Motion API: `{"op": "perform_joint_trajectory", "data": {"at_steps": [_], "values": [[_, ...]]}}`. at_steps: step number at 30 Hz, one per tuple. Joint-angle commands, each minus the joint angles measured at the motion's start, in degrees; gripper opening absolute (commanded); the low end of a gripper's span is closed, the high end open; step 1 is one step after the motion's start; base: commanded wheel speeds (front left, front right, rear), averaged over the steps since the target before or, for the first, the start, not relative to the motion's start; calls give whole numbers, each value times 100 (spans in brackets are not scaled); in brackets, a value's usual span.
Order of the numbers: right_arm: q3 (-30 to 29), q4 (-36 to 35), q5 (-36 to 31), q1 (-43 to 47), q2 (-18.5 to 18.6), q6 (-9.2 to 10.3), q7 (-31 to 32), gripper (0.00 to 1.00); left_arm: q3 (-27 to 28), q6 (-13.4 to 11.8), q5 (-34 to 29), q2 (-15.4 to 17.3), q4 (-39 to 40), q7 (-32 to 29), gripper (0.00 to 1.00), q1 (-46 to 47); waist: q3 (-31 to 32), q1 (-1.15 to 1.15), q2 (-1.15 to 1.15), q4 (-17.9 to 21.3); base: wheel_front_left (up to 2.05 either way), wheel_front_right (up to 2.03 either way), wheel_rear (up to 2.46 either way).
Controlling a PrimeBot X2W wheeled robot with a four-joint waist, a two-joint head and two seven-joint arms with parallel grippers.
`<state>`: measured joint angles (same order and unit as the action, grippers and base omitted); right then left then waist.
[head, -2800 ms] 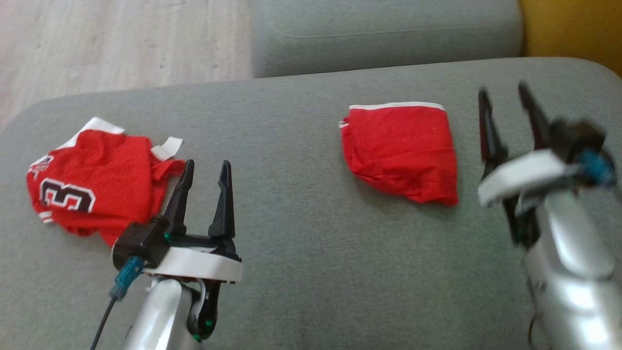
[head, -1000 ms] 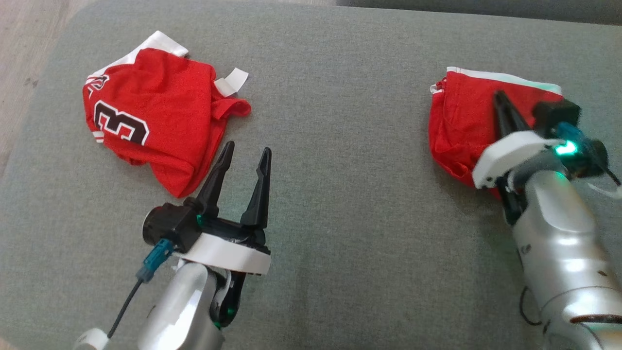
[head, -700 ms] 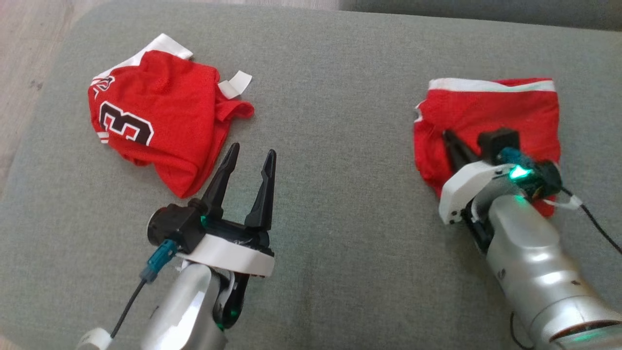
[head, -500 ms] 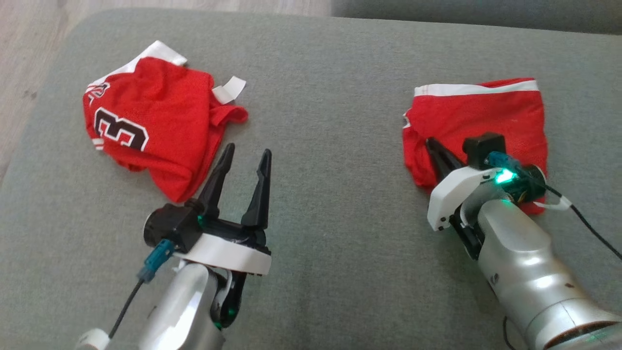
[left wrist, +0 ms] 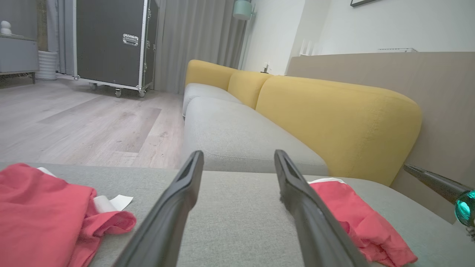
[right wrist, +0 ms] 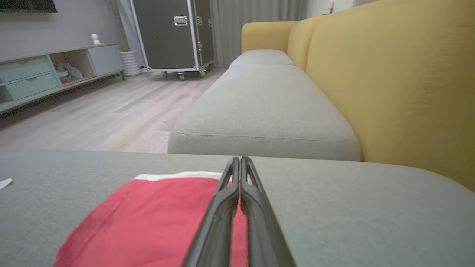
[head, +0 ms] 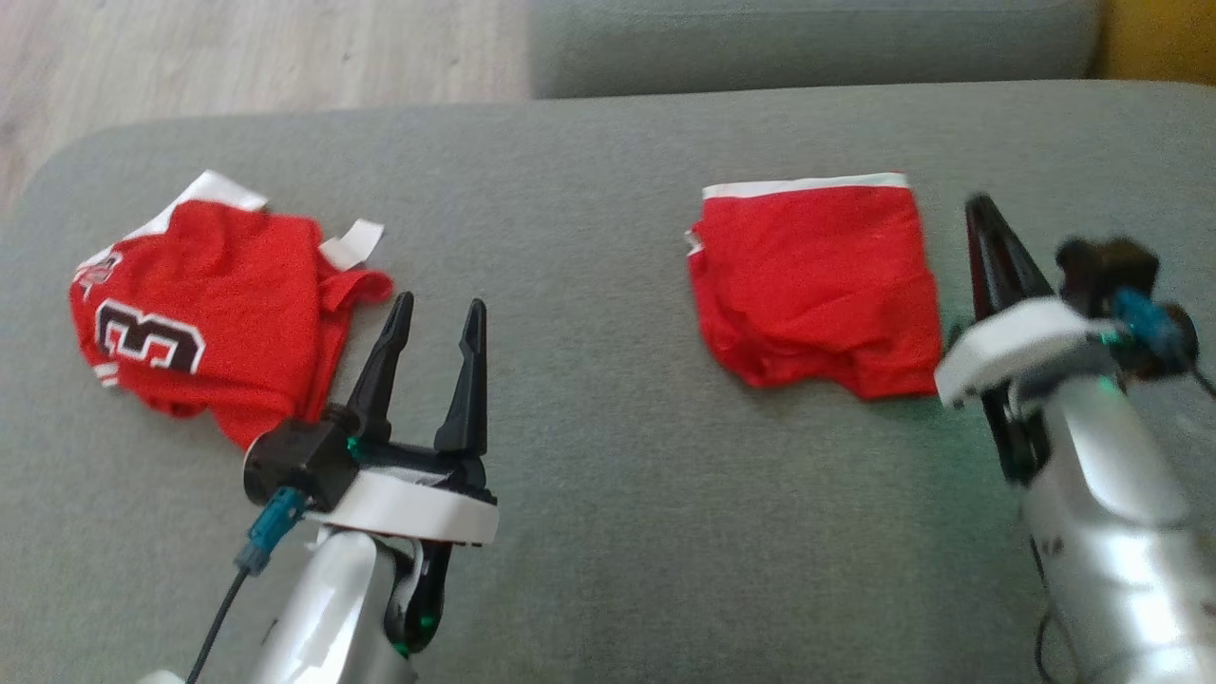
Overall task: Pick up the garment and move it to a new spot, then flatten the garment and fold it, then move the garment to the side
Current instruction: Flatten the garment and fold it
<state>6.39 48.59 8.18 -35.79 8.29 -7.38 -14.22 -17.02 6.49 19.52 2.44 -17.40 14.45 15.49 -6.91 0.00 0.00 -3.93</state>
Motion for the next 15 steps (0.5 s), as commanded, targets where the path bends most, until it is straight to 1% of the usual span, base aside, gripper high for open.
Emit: {"op": "perform_joint_trajectory", "data": {"at_steps": [1, 6, 11, 12, 13, 15], "values": [[-87, -383, -178, 236, -75, -11, -76, 0, 234, -5, -58, 43, 213, 55, 100, 80, 183, 0, 0, 238, 0, 0, 0], [-649, -1056, -504, 986, -280, -11, -77, 0, 334, -5, -85, 43, 220, 55, 100, -75, 370, 0, 0, 467, 0, 0, 0], [-903, -1671, -673, 1625, -480, -11, -77, 0, 434, 0, -117, 43, 227, 55, 100, -266, 470, 0, 0, 638, 0, 0, 0], [-941, -1777, -680, 1721, -501, -11, -77, 25, 447, 2, -135, 43, 217, 55, 100, -301, 479, 0, 0, 659, 0, 0, 0], [-972, -1877, -691, 1799, -516, -11, -77, 100, 463, 4, -155, 43, 209, 55, 100, -328, 480, 0, 0, 675, 0, 0, 0], [-981, -2030, -731, 1905, -532, -11, -77, 100, 492, 9, -181, 43, 200, 55, 100, -361, 471, 0, 0, 694, 0, 0, 0]]}}
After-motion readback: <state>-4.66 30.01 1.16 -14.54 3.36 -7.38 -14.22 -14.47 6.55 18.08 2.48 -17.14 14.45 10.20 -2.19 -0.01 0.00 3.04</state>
